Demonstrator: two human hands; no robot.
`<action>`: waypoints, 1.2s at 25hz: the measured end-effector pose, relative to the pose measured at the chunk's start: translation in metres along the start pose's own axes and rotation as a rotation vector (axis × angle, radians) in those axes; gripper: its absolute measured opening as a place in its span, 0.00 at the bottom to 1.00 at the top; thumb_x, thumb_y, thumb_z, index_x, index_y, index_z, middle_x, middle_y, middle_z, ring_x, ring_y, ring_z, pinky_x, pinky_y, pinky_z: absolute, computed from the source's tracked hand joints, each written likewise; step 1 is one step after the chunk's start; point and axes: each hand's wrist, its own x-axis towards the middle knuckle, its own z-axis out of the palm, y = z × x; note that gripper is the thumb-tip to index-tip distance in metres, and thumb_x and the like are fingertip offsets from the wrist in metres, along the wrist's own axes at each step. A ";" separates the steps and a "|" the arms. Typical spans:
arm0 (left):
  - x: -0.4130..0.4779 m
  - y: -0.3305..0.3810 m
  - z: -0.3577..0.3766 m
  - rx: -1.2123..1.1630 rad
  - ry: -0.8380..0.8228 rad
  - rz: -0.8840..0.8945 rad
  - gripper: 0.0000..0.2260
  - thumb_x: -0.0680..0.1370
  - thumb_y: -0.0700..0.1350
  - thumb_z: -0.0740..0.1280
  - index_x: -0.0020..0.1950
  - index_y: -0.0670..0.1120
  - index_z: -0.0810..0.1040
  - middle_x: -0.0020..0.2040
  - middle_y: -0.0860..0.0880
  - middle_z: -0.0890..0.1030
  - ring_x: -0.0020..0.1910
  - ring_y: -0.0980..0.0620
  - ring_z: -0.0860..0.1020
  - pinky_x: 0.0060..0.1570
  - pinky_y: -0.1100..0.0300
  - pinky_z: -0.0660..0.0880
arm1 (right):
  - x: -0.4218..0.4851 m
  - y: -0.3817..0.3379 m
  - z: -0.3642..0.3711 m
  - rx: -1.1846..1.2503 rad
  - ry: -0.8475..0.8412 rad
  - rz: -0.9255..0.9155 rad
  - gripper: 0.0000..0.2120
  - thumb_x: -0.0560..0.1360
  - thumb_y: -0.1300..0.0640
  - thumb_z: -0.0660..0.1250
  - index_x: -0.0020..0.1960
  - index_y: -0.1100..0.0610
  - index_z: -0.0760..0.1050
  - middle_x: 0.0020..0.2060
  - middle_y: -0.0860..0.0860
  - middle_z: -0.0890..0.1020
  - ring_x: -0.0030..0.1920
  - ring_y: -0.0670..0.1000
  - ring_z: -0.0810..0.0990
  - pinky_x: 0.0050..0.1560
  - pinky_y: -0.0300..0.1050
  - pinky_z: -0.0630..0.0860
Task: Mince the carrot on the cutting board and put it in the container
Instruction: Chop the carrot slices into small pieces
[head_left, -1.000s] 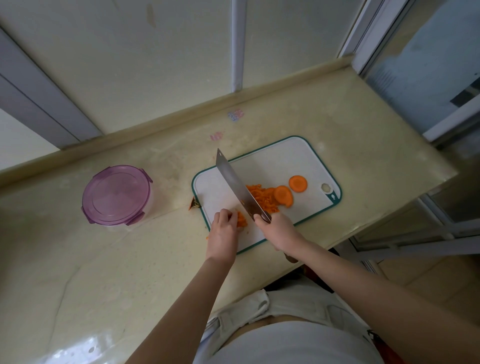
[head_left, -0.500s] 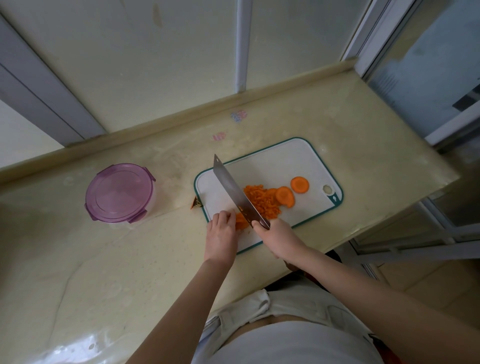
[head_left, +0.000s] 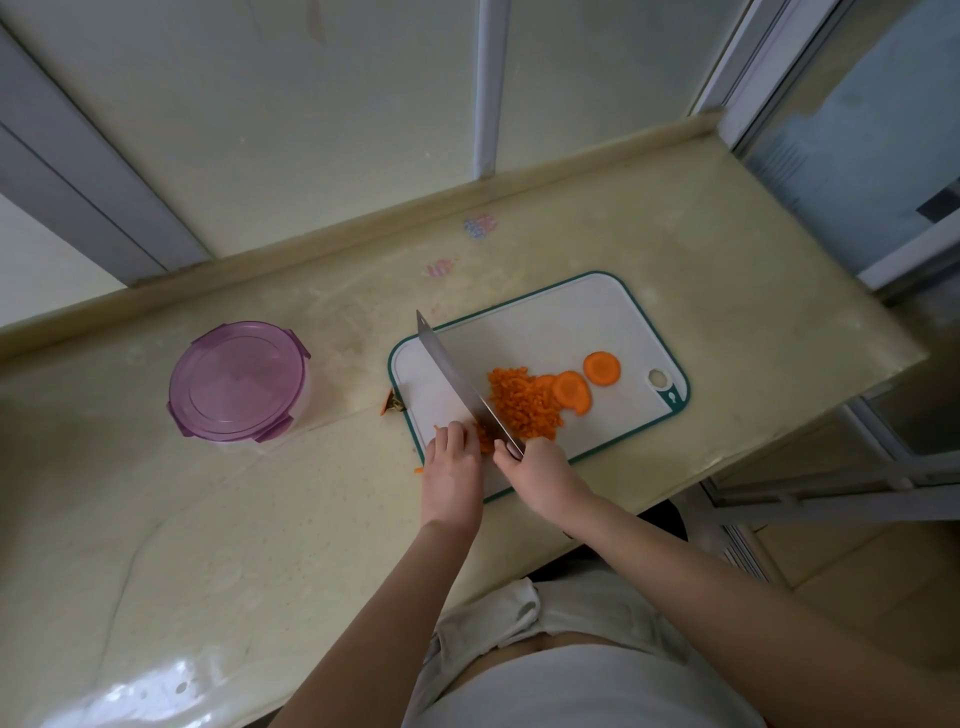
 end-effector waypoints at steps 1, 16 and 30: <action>0.000 0.000 0.000 0.006 0.002 -0.001 0.20 0.54 0.32 0.78 0.42 0.39 0.79 0.38 0.43 0.75 0.36 0.45 0.76 0.38 0.56 0.77 | 0.001 0.000 -0.001 0.008 -0.005 -0.002 0.21 0.80 0.51 0.60 0.30 0.54 0.63 0.27 0.50 0.70 0.34 0.53 0.72 0.35 0.42 0.64; 0.001 -0.003 -0.005 -0.047 -0.045 -0.002 0.21 0.53 0.30 0.77 0.43 0.39 0.79 0.38 0.44 0.75 0.36 0.46 0.75 0.36 0.56 0.76 | 0.009 -0.009 -0.016 0.059 0.035 -0.009 0.22 0.80 0.51 0.59 0.29 0.55 0.63 0.25 0.50 0.68 0.27 0.49 0.67 0.31 0.44 0.61; 0.018 -0.019 -0.021 -0.324 -0.203 -0.076 0.14 0.76 0.45 0.66 0.61 0.44 0.76 0.55 0.45 0.74 0.57 0.47 0.69 0.54 0.60 0.67 | -0.012 0.006 -0.019 0.141 -0.064 0.062 0.20 0.79 0.48 0.60 0.32 0.56 0.63 0.26 0.52 0.67 0.23 0.49 0.66 0.23 0.39 0.64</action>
